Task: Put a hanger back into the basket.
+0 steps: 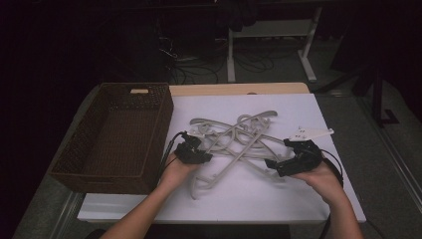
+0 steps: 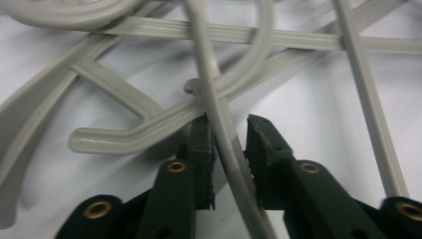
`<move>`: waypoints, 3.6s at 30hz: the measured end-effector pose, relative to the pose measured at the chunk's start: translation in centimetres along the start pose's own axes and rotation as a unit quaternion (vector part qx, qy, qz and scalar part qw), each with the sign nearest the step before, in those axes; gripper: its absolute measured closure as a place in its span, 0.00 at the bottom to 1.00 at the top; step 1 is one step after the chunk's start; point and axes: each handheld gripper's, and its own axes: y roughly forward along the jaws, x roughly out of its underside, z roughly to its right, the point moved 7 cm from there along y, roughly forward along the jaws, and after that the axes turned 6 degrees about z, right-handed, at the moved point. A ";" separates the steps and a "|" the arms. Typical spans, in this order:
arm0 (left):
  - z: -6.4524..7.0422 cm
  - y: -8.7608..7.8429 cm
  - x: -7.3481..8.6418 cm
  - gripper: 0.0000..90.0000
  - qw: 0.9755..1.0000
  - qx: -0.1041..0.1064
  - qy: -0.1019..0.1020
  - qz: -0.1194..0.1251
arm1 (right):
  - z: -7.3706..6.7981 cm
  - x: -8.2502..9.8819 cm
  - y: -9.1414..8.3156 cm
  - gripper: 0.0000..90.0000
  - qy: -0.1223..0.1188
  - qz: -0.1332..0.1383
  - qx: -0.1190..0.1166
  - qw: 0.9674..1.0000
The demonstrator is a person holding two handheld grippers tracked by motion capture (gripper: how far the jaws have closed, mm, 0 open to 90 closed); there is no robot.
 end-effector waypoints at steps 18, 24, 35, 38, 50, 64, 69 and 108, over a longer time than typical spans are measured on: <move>0.7 0.4 -0.2 0.80 0.997 -0.010 0.074 -0.035 | 0.1 0.0 -0.1 0.01 0.002 0.001 0.000 1.000; 0.6 0.6 0.0 0.88 0.995 -0.016 0.087 -0.039 | 0.0 0.0 -0.1 0.01 0.002 0.001 0.000 1.000; 0.8 -0.6 -0.7 0.91 0.997 -0.008 0.075 -0.021 | 0.0 0.0 -0.2 0.01 0.005 0.005 -0.001 1.000; 1.2 -1.6 -1.9 0.91 0.996 -0.018 0.082 -0.010 | 0.0 0.0 -0.4 0.01 0.004 0.006 -0.002 1.000; 1.1 -7.9 -9.3 0.91 0.993 -0.049 0.102 0.037 | 0.3 -0.7 -1.9 0.01 0.009 0.031 0.002 0.999; -5.6 -17.9 -10.0 0.91 0.993 -0.068 0.077 0.051 | -0.3 1.5 0.1 0.01 0.010 0.019 -0.028 0.999; -9.3 -21.9 -8.7 0.91 0.991 -0.097 0.069 0.059 | -0.3 2.0 0.3 0.01 0.014 0.015 -0.026 0.999; -23.0 -28.3 2.9 0.91 0.968 -0.241 -0.044 0.048 | 0.5 2.0 0.2 0.01 0.019 0.011 -0.004 1.000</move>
